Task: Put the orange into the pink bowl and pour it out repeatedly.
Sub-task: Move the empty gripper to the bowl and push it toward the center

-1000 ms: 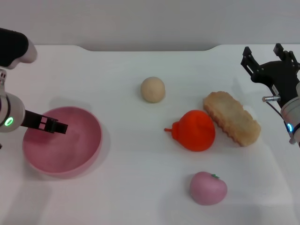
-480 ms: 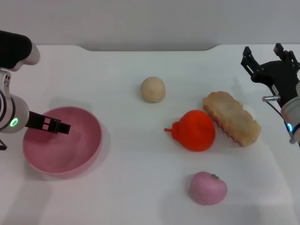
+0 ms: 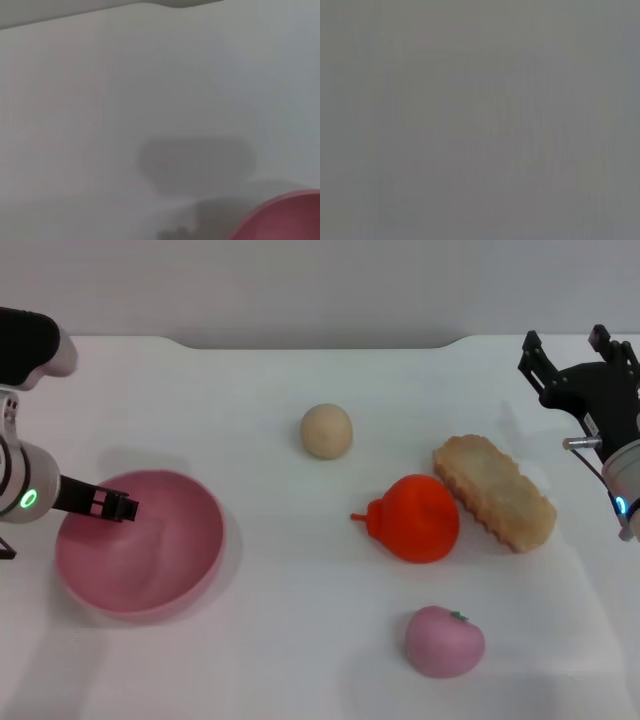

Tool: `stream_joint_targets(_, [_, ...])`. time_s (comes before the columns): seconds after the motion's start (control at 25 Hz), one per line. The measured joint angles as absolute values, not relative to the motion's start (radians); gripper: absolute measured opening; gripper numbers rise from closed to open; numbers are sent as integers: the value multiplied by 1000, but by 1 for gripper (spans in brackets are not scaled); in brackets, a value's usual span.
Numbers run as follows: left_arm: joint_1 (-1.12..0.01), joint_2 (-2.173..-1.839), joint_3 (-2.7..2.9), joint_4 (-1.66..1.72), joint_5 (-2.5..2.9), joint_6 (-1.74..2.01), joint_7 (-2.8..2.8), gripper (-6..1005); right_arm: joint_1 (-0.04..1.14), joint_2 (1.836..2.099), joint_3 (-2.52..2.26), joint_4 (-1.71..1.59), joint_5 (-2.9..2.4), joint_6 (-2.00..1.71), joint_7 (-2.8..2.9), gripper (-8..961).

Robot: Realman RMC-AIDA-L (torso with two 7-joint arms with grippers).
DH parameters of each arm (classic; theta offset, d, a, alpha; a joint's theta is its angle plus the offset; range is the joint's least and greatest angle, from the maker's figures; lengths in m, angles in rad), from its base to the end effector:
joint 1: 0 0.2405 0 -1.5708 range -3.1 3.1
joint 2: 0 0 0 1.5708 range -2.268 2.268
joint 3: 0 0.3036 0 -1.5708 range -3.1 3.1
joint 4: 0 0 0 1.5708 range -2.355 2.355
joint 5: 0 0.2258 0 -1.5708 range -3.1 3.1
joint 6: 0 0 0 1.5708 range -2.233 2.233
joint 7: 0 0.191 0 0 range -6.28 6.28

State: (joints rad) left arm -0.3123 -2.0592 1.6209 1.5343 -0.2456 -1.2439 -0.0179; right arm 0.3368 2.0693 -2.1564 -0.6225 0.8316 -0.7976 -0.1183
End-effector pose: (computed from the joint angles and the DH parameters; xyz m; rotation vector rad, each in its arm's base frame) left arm -0.3000 0.3890 -0.0403 -1.9577 -1.2168 0.3433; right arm 0.3194 0.4220 -0.0826 -1.6342 0.6416 0.6712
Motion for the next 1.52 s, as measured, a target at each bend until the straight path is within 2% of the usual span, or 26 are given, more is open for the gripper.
stream_joint_targets(0.4, [-314, -2059, 1628, 1527, -249, -1248, -13, 376, 337, 2069, -2156, -627, 829, -797, -120, 731])
stream_joint_targets(0.52, [-314, -2058, 1629, 1526, -250, -1249, -12, 170, 336, 2069, -2156, -628, 829, -796, -120, 729])
stream_joint_targets(0.96, [-318, -2058, 1628, 1516, -250, -1251, -12, 74, 334, 2069, -2156, -629, 828, -796, -120, 720])
stream_joint_targets(1.52, [-333, -2058, 1623, 1569, -261, -1258, -10, 71, 337, 2069, -2158, -626, 828, -796, -120, 709])
